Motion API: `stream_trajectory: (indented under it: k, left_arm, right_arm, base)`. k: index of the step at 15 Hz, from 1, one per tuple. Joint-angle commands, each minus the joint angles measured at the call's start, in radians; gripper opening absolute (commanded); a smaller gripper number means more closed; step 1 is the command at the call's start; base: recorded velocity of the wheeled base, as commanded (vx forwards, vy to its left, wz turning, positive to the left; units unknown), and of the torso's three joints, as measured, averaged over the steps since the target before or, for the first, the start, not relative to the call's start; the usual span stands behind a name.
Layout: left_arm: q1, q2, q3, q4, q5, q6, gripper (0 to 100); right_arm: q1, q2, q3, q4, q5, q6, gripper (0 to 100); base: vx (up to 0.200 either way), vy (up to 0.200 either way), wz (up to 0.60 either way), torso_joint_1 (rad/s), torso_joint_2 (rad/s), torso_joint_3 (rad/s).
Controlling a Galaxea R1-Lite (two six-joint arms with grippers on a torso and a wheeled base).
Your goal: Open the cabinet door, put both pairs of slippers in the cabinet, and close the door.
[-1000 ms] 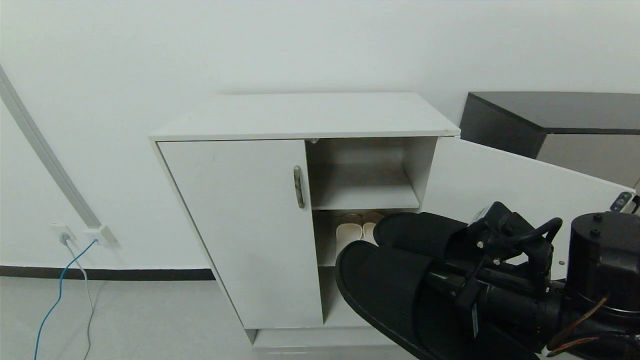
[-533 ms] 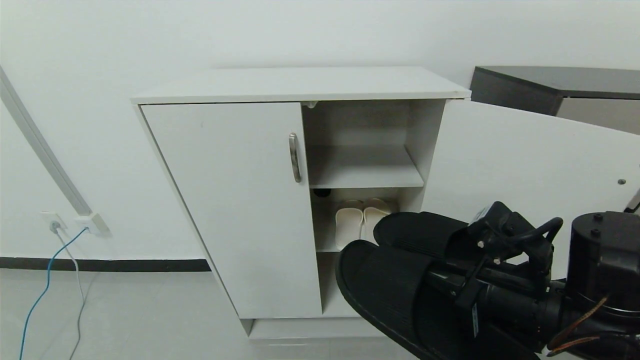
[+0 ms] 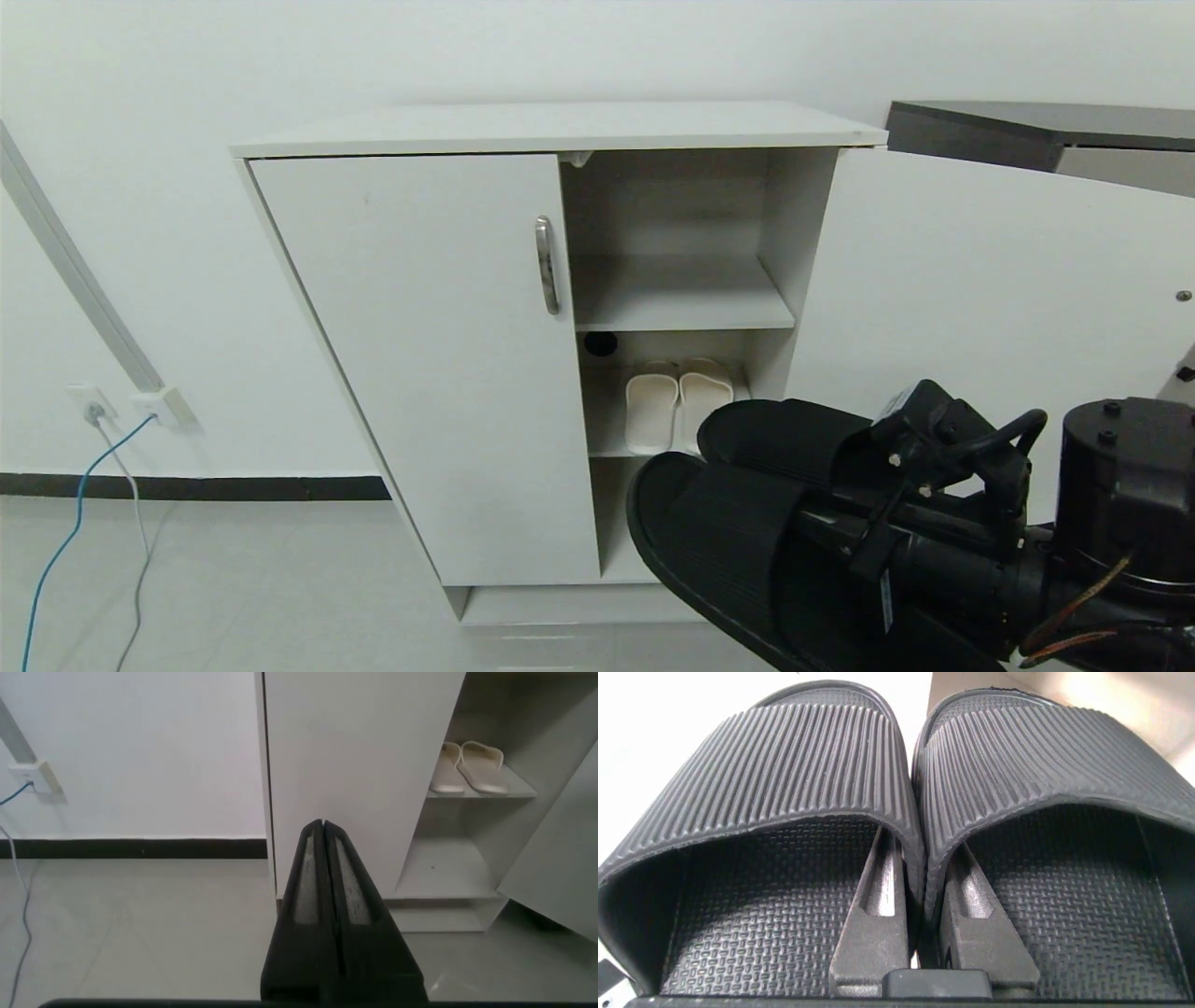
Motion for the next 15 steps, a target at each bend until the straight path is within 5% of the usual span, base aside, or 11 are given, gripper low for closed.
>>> stream_trajectory:
  k: [1, 15]
  left_arm:
    - [0.0, 0.002, 0.0, 0.0, 0.0, -0.001, 0]
    - [0.0, 0.002, 0.0, 0.0, 0.0, -0.002, 0]
  right_arm:
    - [0.0, 0.001, 0.0, -0.001, 0.0, 0.0, 0]
    - [0.001, 0.001, 0.007, -0.002, 0.0, -0.016, 0]
  base:
    - [0.0, 0.0, 0.0, 0.0, 0.0, 0.0]
    - [0.0, 0.0, 0.0, 0.0, 0.05, 0.023]
